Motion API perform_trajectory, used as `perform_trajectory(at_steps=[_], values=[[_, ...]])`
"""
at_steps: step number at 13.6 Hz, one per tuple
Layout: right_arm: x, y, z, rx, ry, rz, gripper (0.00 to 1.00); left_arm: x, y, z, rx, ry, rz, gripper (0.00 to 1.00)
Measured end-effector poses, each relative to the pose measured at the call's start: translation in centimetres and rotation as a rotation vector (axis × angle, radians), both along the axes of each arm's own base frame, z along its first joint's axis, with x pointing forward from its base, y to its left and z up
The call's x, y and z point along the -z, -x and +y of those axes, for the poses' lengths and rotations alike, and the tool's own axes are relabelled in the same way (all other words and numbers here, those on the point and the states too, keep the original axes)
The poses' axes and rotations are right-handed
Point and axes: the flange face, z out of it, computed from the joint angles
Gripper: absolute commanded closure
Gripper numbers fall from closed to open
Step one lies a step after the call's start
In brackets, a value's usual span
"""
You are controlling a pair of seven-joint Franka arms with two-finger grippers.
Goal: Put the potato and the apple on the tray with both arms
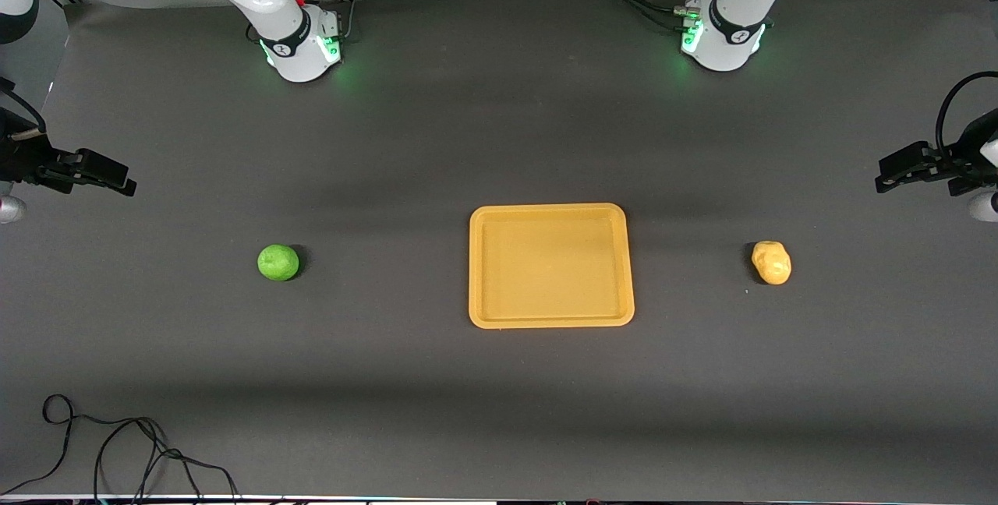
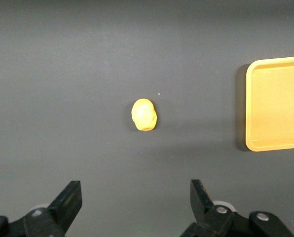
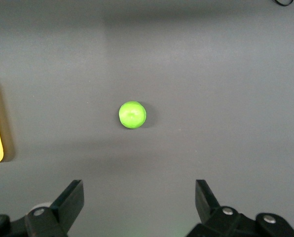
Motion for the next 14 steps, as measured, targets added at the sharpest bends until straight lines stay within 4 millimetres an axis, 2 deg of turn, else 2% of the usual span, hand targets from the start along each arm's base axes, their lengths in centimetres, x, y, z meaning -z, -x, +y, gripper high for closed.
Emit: perform_trajectory(at_steps=[8,14], values=[[-0.2,0.0,0.0,-0.001,0.0,-0.005,0.0,0.1,0.0,0.0,-0.001,0.0,0.002,0.02],[-0.2,0.0,0.1,-0.001,0.0,-0.005,0.0,1.1,-0.5,0.0,-0.001,0.0,0.013,0.02]])
